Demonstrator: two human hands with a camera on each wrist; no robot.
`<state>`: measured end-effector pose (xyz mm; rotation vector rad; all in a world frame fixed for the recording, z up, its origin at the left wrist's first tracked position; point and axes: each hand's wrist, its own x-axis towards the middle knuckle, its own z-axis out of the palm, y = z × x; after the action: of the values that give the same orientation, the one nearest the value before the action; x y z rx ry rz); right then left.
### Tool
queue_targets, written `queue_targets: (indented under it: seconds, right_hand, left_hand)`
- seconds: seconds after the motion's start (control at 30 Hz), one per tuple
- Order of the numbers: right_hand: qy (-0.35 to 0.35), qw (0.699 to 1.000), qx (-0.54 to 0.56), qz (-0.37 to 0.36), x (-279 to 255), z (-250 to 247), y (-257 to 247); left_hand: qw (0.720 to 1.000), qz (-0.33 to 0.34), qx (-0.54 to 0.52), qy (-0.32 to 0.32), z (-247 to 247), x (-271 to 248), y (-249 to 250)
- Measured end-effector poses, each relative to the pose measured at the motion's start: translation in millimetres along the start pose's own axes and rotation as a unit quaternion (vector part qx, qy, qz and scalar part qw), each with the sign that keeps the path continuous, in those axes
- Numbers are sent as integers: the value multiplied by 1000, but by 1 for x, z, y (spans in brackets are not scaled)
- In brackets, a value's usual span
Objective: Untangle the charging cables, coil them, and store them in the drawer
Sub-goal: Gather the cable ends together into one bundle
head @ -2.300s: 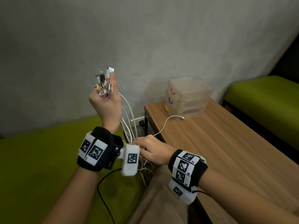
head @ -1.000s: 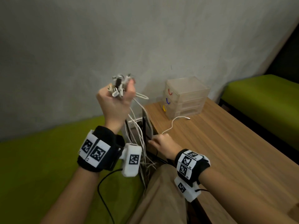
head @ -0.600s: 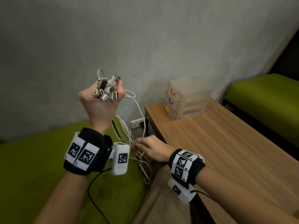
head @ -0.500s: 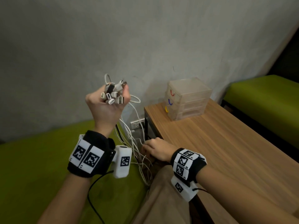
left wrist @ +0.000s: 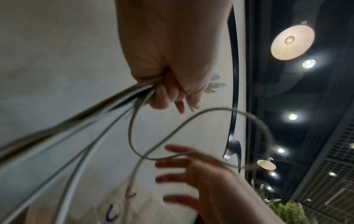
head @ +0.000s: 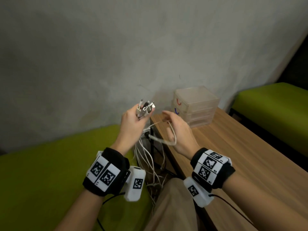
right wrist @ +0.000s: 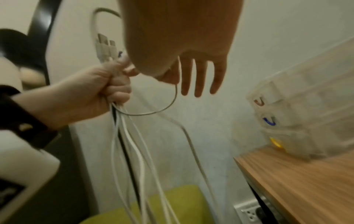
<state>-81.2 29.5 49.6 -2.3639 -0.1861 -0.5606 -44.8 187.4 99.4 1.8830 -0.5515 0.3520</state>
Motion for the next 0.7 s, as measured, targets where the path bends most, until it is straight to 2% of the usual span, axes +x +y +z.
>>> queue_targets:
  seconds: [0.03,0.1,0.2,0.23,0.3,0.4,0.43,0.53,0.6,0.7]
  right_hand:
    - [8,1000,6,-5,1,-4,-2]
    - [-44,999,-1,-29,2,-9,-1]
    - [-222,966,-95,-90,-4,-5,9]
    - [-261,952,-121,-103,-7,-2,13]
    - [-275,947,-121,-117,-8,1,15]
    - [-257,950,-102,-142,-2,-1,7]
    - [-229,958,-90,-146,0,-3,5]
    - [-88,986,-18,-137,1,-5,3]
    - [-94,991,35,-94,3,-4,-2]
    - [-137,983,101,-67,5,3,-18]
  left_hand:
    - [1000,2,-13,27,4,0,-1]
    - [996,16,-32,84,10,1,-1]
    - [983,35,-36,176,3,6,0]
    - [977,38,-43,204,-1,9,0]
    - [965,49,-55,250,-12,17,-1]
    - [953,58,-47,293,-28,30,-7]
    - [952,56,-43,299,-31,33,-8]
    - [966,30,-56,252,-27,33,-6]
    - [981,19,-80,176,-12,26,0]
    - [991,58,-106,62,17,9,13]
